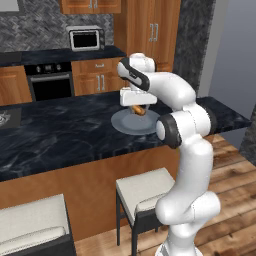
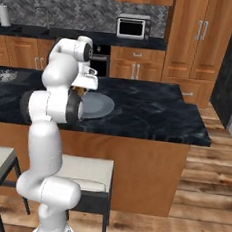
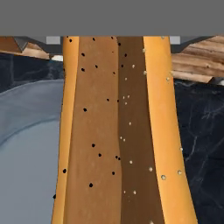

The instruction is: Move the hot dog bun to the plate on the dining table and place the condiment next to that plate. Then navigate to the fridge and take the sausage and place it on the plate as well.

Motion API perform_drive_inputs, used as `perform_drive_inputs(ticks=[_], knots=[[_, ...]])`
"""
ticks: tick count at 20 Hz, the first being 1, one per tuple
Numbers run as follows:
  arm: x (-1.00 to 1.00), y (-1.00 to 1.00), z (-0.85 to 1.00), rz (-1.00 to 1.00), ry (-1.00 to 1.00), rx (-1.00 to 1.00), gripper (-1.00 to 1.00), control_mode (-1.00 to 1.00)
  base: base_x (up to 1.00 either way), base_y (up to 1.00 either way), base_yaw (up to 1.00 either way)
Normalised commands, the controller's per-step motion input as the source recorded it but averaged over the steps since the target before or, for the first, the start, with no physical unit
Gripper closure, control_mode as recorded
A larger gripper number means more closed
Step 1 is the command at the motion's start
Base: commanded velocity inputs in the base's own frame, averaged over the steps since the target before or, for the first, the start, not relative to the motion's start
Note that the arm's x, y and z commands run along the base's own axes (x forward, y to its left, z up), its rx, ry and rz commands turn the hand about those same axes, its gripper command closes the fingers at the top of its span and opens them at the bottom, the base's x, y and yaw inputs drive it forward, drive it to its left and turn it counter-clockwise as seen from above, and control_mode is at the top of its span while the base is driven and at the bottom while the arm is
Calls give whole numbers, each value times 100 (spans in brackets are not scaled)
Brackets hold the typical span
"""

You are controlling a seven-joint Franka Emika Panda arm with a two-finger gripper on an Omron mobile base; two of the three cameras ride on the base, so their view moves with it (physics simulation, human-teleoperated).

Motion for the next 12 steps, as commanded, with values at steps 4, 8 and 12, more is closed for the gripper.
perform_drive_inputs(ticks=[4,8,12], knots=[[80,-22,-74,4,1,-7,100,-100,0,0,0],[72,-6,-39,0,3,0,100,-100,0,0,0],[44,0,-32,0,3,0,100,-100,0,0,0]])
